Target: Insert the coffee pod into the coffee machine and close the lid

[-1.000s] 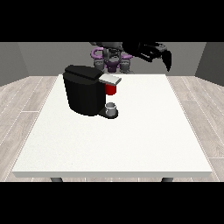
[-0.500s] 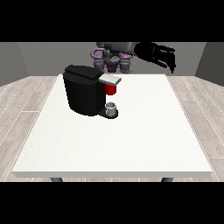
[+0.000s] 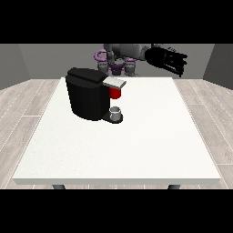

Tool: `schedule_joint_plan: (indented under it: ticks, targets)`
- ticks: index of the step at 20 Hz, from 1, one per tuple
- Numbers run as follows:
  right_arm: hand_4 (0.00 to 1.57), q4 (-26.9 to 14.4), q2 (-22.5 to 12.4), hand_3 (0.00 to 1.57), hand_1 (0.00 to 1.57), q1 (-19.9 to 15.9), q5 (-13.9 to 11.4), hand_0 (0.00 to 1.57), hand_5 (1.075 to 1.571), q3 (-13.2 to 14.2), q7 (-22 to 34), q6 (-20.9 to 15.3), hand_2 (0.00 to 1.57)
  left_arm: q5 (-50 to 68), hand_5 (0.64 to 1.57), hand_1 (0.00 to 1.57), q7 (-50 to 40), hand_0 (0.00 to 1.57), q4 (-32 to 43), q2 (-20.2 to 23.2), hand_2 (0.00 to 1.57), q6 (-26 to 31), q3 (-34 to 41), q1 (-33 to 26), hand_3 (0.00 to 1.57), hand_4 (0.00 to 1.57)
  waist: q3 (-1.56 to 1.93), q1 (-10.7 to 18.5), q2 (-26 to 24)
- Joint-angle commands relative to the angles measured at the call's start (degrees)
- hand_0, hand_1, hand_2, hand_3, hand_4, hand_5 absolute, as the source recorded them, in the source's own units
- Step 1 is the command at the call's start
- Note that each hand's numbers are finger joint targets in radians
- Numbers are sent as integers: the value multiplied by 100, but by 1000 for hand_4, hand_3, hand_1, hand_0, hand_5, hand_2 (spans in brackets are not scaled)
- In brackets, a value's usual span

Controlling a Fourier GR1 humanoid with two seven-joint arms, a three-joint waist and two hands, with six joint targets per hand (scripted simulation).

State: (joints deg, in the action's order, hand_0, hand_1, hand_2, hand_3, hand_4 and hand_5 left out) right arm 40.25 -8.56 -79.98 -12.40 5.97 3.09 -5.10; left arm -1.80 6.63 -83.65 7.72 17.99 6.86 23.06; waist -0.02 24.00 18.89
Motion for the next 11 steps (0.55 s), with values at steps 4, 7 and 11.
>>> schedule_joint_plan:
  ticks: [4,7,11]
  targets:
    - [0,164,460,0,0,638,161,0,1571,-102,-695,196,0,245,1571,0,-33,0,121,175,0,201,219,-349,0,341,2,-370,-491]
    - [219,317,734,0,0,809,251,0,1571,-155,-908,236,0,-39,1571,0,171,0,190,-4,0,12,31,-753,0,248,2,-557,-757]
    - [259,678,846,0,0,1483,862,0,1571,-895,-927,266,0,-207,1571,0,396,0,831,-74,0,-185,79,-733,0,266,0,-845,-1199]
